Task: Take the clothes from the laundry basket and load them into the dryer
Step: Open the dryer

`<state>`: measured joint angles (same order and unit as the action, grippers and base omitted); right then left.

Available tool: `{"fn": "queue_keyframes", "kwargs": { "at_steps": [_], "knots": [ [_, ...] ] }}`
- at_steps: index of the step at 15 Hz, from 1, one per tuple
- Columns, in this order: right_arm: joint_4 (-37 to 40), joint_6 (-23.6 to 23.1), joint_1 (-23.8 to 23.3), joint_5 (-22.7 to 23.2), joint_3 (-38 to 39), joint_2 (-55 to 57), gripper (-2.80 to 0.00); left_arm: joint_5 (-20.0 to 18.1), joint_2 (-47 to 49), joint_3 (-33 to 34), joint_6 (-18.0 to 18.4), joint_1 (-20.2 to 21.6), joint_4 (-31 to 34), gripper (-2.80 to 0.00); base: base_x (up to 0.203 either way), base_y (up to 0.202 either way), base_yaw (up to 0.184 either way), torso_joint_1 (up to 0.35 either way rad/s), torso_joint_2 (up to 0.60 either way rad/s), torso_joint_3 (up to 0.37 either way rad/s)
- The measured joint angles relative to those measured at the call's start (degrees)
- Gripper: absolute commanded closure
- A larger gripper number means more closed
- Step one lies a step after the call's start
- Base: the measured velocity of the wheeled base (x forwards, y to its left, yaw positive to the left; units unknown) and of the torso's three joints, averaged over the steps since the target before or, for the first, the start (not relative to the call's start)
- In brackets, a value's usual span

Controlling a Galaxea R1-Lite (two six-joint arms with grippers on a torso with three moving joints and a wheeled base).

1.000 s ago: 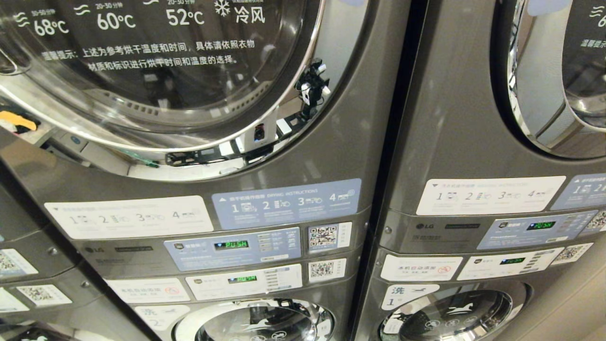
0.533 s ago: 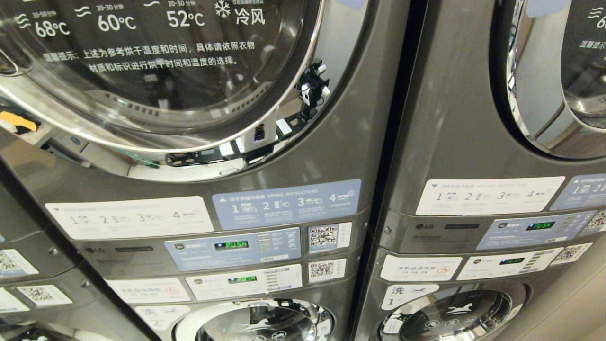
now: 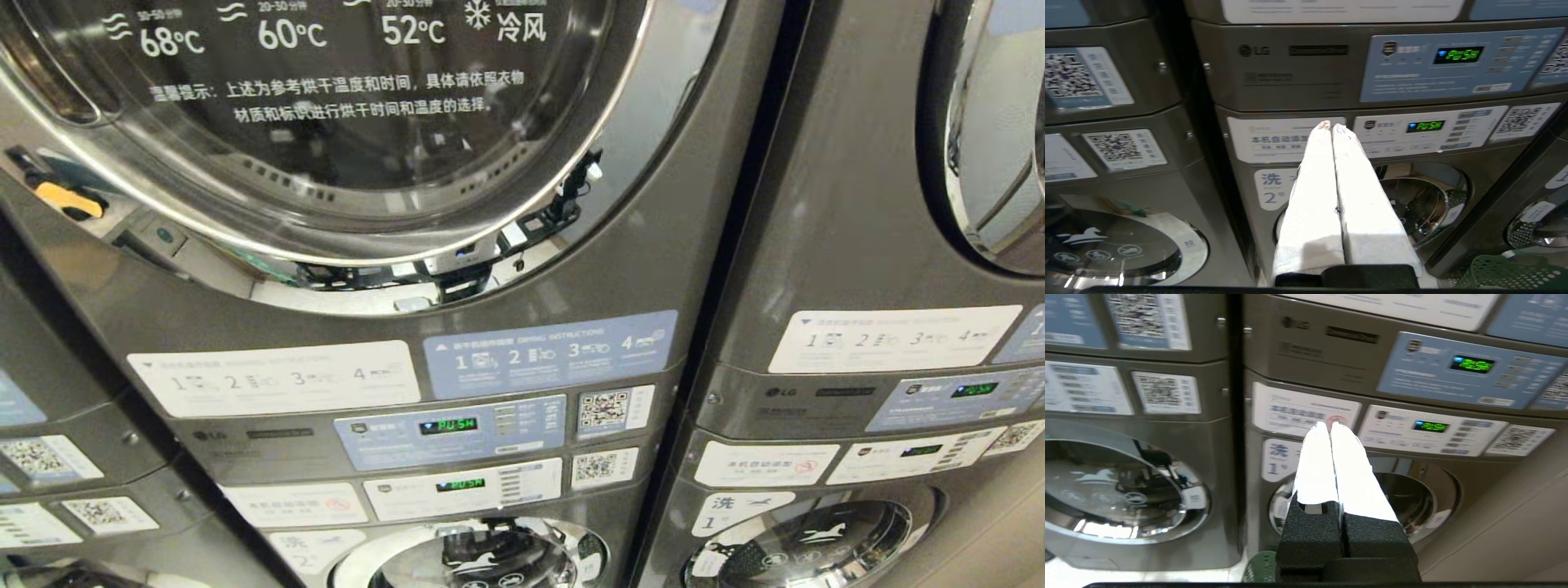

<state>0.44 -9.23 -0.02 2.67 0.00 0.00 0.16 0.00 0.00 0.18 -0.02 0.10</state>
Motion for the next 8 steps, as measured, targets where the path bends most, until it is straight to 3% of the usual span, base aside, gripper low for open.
{"fn": "queue_keyframes", "kwargs": {
  "at_steps": [8],
  "knots": [
    [0.0, -0.1, 0.0, -0.2, 0.0, 0.0, 0.00, 0.0, 0.0, 0.0, 0.0, 0.0, 0.0, 0.00, 0.000, 0.195, -0.002, 0.004, 0.00, 0.003]
  ]
}}
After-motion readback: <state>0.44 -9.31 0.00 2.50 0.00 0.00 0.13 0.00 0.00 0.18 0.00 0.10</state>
